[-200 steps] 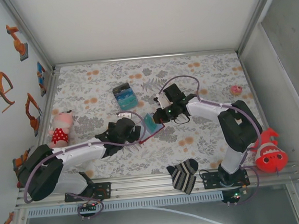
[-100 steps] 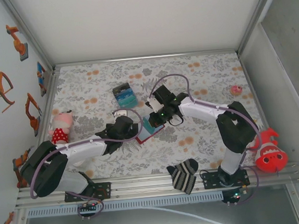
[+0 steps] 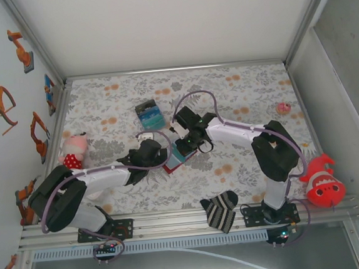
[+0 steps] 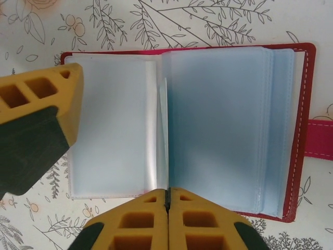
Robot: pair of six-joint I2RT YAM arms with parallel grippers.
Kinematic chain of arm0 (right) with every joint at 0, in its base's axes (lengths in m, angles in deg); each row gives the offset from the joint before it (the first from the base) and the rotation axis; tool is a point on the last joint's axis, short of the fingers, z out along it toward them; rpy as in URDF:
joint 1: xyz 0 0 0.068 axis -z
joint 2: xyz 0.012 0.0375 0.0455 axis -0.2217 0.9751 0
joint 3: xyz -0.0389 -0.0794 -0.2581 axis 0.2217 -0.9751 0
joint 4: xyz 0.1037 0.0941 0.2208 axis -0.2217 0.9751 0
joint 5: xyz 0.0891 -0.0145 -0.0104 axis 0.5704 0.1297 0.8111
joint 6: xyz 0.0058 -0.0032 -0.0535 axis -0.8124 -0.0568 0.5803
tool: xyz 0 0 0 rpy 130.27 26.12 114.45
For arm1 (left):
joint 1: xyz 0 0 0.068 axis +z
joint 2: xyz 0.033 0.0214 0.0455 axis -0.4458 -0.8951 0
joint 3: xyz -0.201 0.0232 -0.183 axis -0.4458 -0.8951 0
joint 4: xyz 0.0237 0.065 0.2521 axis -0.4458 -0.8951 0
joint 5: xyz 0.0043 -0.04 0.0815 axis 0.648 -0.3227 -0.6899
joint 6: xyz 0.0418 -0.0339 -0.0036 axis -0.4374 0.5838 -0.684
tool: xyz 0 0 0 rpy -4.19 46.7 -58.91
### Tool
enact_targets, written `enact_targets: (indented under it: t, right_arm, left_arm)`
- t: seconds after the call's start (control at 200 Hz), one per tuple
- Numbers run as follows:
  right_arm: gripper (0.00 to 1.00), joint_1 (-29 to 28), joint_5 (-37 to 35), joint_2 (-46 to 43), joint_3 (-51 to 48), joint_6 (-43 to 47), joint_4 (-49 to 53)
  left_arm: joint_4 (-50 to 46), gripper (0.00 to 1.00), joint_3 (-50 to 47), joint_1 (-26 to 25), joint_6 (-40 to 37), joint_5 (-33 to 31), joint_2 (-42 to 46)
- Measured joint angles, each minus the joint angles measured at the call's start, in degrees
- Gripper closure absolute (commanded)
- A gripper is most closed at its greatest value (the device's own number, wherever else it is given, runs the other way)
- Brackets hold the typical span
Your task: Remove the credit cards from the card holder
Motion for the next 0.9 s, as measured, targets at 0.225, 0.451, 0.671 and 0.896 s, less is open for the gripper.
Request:
enact_targets:
  t: [0.225,0.451,0.671,0.896]
  right_arm:
    - [0.81,0.0,0.0,0.6,0.0,0.5,-0.1]
    - [1.0,0.0,0.7,1.1,0.0,0.4,-0.5]
    - [1.0,0.0,0.4,0.4,-0.1,1.7,-0.7]
    - [1.0,0.0,1.2,-6.2,-0.3,5.7,-0.7]
  left_arm:
    - [0.4,0.03,0.1,0.1,0.0,1.1,-3.5]
    - [1.1,0.03,0.5,0.1,0.0,1.7,-4.1]
    - [0.8,0.02,-0.3,0.7,-0.6,1.6,2.0]
    - [2.1,0.06,-5.1,3.8,-7.4,4.9,17.9]
